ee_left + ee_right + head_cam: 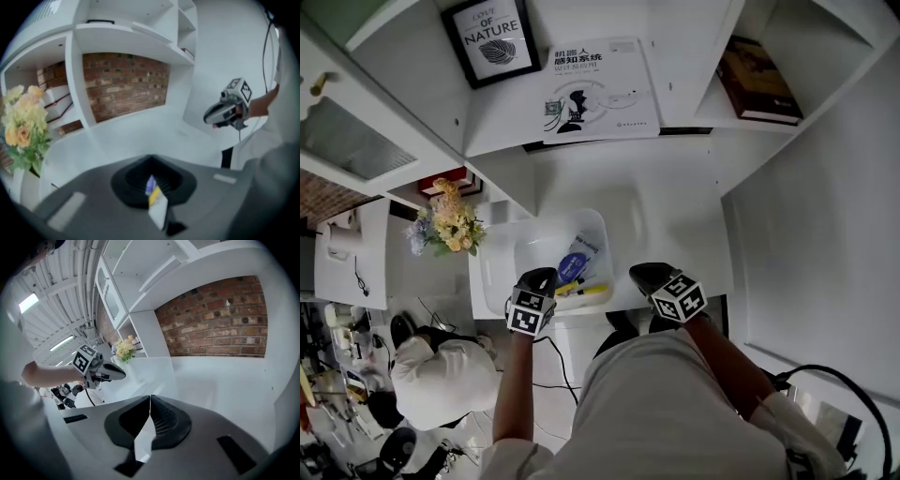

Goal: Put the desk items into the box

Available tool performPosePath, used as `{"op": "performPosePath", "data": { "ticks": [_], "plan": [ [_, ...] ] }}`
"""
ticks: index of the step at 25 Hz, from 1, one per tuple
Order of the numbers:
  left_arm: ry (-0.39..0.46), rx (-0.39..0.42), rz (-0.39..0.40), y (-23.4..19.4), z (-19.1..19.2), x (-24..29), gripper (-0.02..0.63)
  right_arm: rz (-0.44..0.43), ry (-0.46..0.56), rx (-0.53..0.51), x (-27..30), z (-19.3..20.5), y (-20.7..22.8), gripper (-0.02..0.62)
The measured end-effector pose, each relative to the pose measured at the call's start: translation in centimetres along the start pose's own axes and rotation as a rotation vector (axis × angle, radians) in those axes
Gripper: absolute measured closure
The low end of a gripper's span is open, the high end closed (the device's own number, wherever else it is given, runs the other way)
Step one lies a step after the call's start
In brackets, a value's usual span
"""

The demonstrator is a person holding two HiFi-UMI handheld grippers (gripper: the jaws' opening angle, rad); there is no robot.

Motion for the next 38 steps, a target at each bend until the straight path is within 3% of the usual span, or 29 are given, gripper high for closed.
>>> {"op": "performPosePath", "data": {
  "ticks": [4,11,30,38],
  "plan": [
    [0.075,-0.149,-0.077,1.5,0.1,-1.4,0.603,-0.033,0.002,-0.021,-0.5,-0.3,-0.2,0.592],
    [0.177,-0.224,-0.235,4.1,-1.3,-4.0,0.603,-0.104,-0.022,-0.061,-1.1,0.0,-0.1,0.592],
    [0.205,-0.445,-0.379,14.6,0.0,-6.4,0.603,-0.273,-0.047,-0.175,-4.2,0.6,-1.4,0.592],
    [0.213,-0.437,-0.398,16.8,1.1,-8.0,0.604,-0.296,-0.026,-0.183,-4.5,1.7,-3.0,0.594]
  ]
}}
Point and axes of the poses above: the fingertips, and each gripper's own axes: x forward along the fingers, y to its right, z out of its underside, the point moved 4 cm from there along -x, backward along the fingers, and after that the axes turned 10 degrees about x, right-handed, at the moved point
